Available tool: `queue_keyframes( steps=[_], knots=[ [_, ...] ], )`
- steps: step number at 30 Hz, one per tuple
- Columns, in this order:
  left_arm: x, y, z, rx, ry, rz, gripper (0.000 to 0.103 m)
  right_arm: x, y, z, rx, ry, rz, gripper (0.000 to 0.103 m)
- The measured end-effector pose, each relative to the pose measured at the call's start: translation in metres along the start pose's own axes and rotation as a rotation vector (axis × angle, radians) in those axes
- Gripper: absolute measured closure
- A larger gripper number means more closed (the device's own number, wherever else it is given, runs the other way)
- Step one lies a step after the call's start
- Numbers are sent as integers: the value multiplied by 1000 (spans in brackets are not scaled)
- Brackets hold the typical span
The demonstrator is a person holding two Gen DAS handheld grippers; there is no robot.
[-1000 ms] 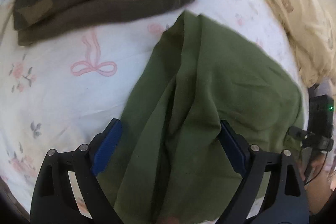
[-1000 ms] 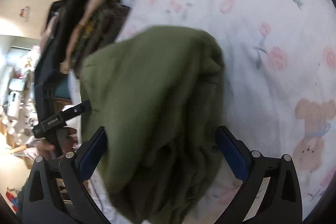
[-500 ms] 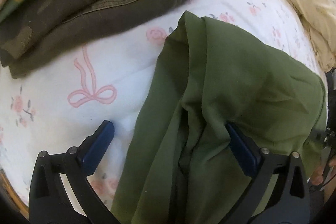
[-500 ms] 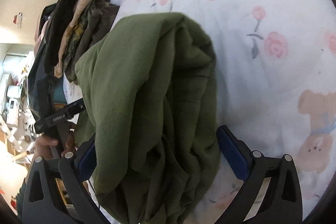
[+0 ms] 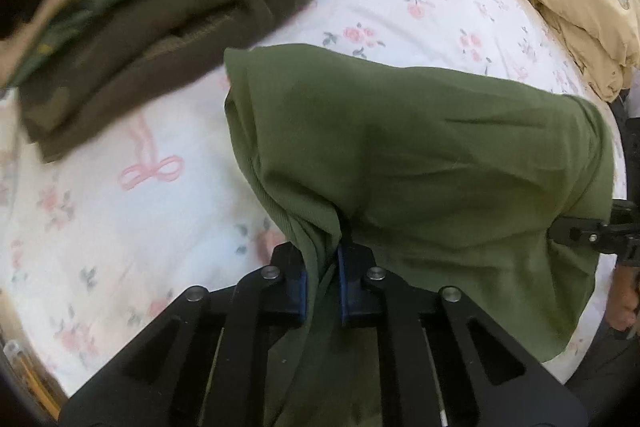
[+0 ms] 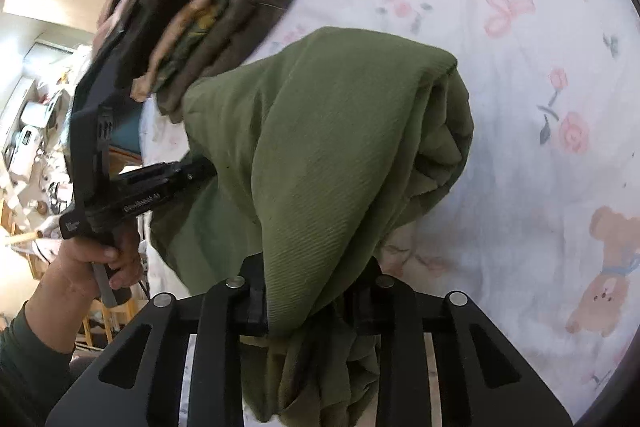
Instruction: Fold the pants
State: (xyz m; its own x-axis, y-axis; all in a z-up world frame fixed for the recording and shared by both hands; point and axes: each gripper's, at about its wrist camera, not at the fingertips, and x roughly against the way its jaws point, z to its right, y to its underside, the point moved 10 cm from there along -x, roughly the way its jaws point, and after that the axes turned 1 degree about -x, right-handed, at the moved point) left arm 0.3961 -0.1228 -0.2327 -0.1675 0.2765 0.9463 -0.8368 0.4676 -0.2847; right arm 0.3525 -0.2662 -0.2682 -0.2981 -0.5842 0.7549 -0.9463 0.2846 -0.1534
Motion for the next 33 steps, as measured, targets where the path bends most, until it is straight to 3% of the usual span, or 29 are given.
queue_keyframes(
  steps=[5,9,14,18,23,28,30,31,32,33],
  knots=[
    [51,14,8,8,33,70,96,26,5,-27,37,-47,45,77],
    [105,36,8,117,41,133,96,54,4,-57,74,-120,65,77],
    [179,67,19,239,71,232,96,94,15,-105,135,-193,41,77],
    [208,115,23,376,121,243,96,110,36,-130,177,-203,-43,77],
    [169,162,-1,530,143,133,95,72,54,-120,151,-149,-227,75],
    [92,169,-36,586,57,-6,95,-14,47,-81,123,-50,-321,72],
    [74,161,-44,547,32,-20,94,-40,40,-63,103,-28,-322,66],
    [68,160,-47,529,27,-27,88,-48,36,-53,75,-22,-311,60],
    [65,161,-54,528,11,-27,84,-52,33,-42,54,-20,-297,48],
    [64,165,-59,547,-3,-31,72,-51,32,-37,59,-12,-286,39]
  ],
)
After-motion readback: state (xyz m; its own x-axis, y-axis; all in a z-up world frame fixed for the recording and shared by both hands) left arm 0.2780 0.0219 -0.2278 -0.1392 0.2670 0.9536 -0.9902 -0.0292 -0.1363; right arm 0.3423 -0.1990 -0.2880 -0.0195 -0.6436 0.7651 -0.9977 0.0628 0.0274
